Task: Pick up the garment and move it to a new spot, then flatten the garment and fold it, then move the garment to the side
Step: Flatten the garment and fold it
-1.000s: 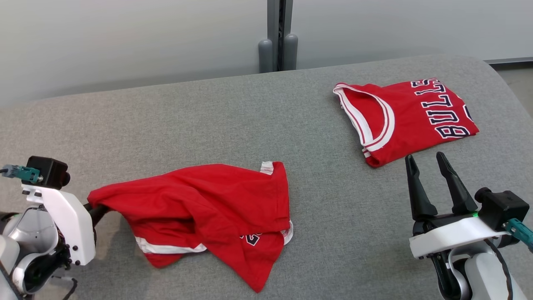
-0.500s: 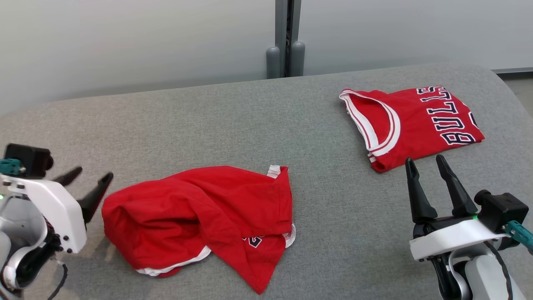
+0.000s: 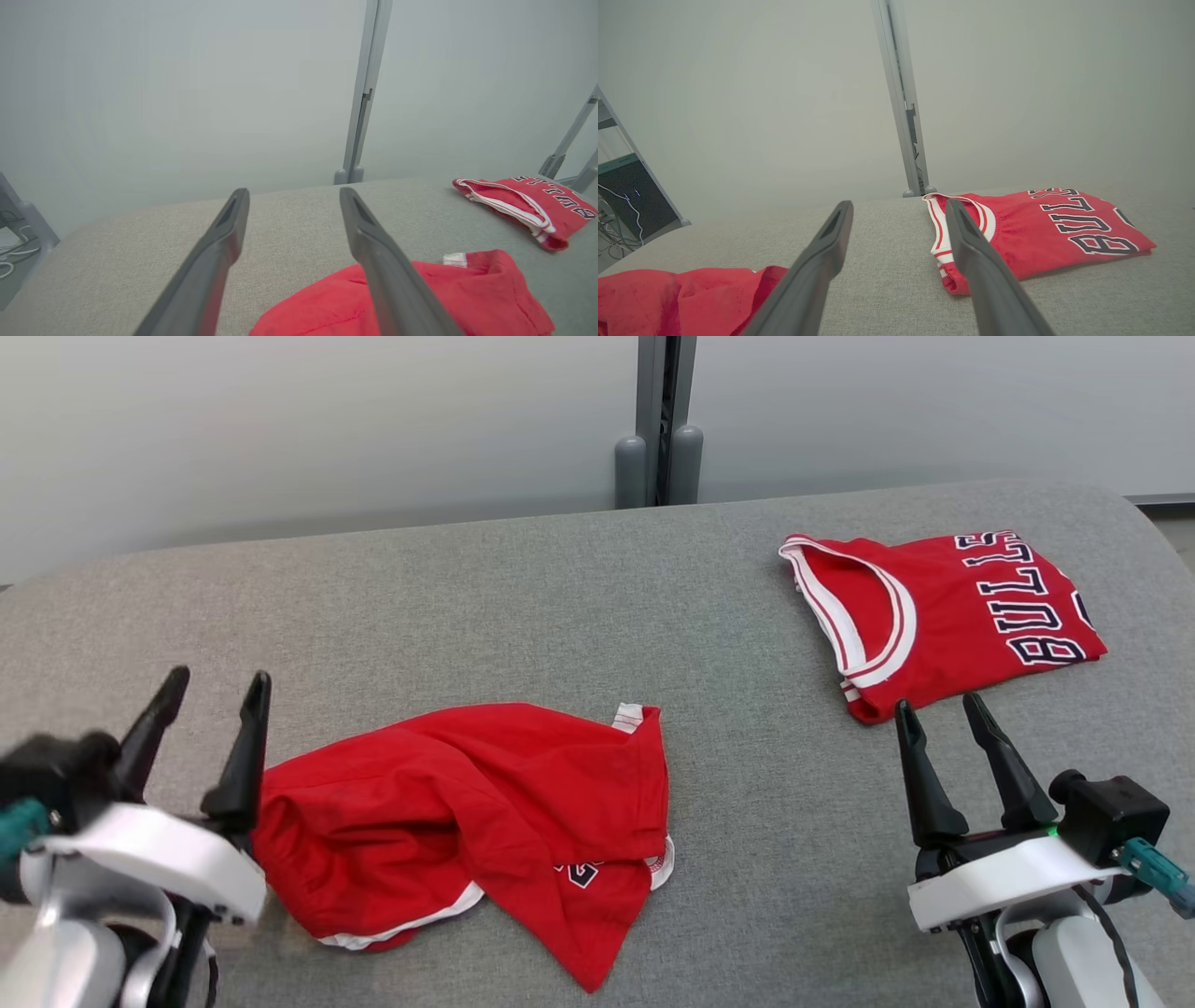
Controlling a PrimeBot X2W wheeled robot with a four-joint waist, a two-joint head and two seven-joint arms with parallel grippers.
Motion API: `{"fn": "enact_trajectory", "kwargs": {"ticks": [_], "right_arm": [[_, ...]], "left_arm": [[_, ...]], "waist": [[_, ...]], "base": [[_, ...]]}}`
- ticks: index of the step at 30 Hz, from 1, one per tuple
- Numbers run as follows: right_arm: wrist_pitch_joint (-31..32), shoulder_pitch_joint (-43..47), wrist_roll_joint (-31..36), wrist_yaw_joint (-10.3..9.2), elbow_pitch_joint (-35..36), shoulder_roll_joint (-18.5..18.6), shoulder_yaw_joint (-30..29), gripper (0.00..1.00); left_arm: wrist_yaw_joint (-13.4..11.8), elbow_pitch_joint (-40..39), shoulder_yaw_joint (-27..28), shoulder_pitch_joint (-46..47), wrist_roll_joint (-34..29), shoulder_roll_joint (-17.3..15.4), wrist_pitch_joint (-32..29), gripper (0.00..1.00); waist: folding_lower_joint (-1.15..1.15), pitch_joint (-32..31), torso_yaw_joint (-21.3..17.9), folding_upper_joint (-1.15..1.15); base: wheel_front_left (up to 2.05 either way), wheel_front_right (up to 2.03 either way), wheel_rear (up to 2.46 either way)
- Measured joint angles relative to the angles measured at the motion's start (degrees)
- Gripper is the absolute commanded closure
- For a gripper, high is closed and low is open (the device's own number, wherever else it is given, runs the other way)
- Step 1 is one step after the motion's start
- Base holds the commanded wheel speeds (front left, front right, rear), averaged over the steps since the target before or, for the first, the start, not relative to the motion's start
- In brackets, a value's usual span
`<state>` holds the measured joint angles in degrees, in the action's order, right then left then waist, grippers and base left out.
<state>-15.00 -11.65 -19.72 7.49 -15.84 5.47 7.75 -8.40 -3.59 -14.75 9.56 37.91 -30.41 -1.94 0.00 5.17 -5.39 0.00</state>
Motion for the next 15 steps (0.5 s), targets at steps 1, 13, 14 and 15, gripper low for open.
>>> {"fn": "enact_trajectory", "kwargs": {"ticks": [1,13,14,15], "right_arm": [[0.01,0.12,0.00,0.00,-0.02,0.01,0.03,0.00],[0.01,0.94,0.02,0.00,1.09,0.16,-0.04,0.00],[0.00,1.29,0.03,0.00,1.44,0.12,-0.03,0.00],[0.01,1.60,0.08,0.00,1.77,0.10,0.00,0.00]], "left_arm": [[-0.42,0.54,-0.47,-0.58,-1.30,0.44,1.45,0.00],[-2.85,6.38,1.26,-5.24,-2.55,9.77,16.05,0.00],[-2.75,6.71,1.37,-5.76,-2.72,10.34,16.26,0.00],[-2.67,7.22,1.60,-6.16,-3.14,11.04,16.60,0.00]], "waist": [[0.00,-0.05,0.02,0.00],[0.00,-1.31,-0.06,0.00],[0.00,-1.33,-0.05,0.00],[0.00,-1.32,-0.05,0.00]], "base": [[0.00,0.00,0.00],[0.00,0.00,0.00],[0.00,0.00,0.00],[0.00,0.00,0.00]]}}
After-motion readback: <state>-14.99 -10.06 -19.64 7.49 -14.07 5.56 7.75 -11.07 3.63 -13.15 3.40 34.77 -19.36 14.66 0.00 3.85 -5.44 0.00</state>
